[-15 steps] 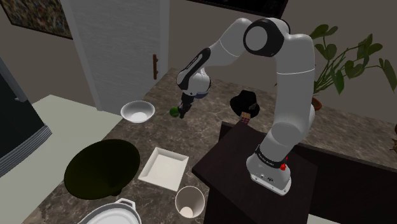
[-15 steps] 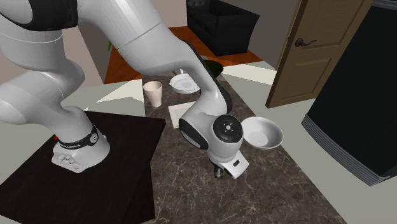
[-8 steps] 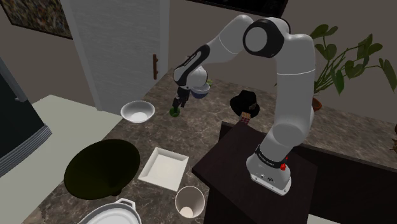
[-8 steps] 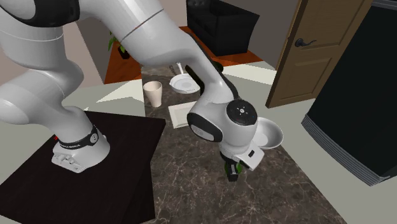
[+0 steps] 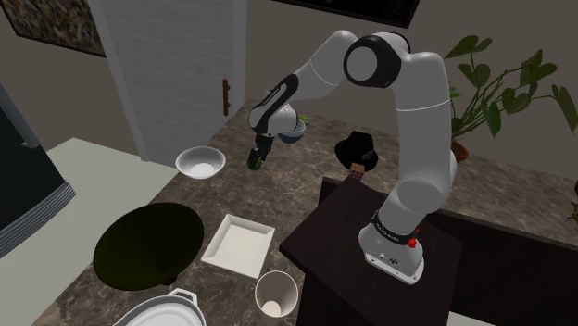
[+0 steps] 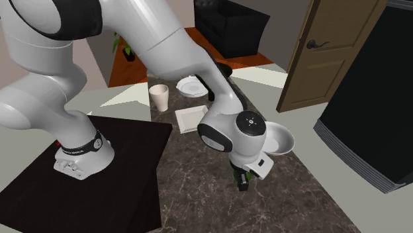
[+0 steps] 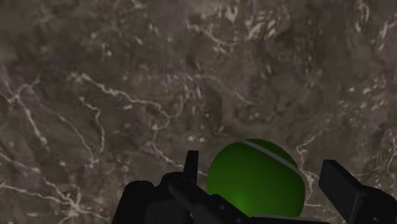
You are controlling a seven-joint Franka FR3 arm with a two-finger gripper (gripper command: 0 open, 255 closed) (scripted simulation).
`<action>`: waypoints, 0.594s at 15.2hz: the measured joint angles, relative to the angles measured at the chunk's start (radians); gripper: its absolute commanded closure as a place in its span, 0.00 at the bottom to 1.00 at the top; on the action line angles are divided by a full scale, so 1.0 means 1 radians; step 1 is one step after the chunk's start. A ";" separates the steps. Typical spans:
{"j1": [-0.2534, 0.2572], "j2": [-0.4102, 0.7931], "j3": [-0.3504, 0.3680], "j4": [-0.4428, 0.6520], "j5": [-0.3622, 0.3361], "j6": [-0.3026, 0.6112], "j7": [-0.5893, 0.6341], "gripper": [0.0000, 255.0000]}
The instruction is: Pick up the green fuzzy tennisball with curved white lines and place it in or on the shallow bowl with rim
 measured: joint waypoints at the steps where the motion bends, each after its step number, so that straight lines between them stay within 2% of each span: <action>1: 0.000 0.003 0.001 0.000 0.001 0.003 0.000 0.00; 6: 0.000 0.007 0.002 0.002 0.002 0.006 -0.001 0.00; 7: 0.000 0.007 0.002 0.002 0.002 0.006 -0.001 1.00; 9: 0.000 0.007 0.002 0.002 0.002 0.006 -0.001 1.00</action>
